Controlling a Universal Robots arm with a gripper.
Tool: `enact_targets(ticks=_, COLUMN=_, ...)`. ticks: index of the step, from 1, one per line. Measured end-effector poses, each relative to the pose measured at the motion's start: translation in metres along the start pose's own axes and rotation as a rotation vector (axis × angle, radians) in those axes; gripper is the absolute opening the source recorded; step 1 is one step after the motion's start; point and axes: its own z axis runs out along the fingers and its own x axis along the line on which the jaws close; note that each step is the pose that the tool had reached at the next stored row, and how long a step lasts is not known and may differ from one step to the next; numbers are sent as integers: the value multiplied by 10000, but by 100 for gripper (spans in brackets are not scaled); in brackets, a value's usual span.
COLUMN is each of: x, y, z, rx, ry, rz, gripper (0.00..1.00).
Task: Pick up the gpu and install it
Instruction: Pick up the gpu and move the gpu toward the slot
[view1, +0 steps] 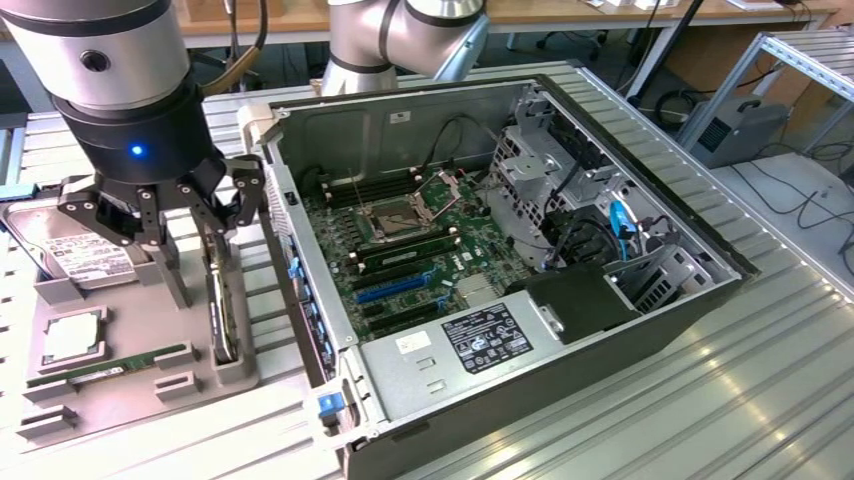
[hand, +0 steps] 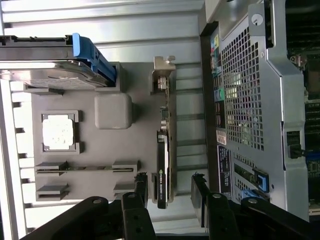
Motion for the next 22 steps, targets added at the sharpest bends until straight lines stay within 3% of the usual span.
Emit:
enact_targets(ticks=15, x=36, y=70, z=181, rx=32, ry=-4, rz=-2, gripper=48)
enact_targets(ticks=22, x=44, y=77, z=451, rx=33, ry=-3, rz=0, gripper=48)
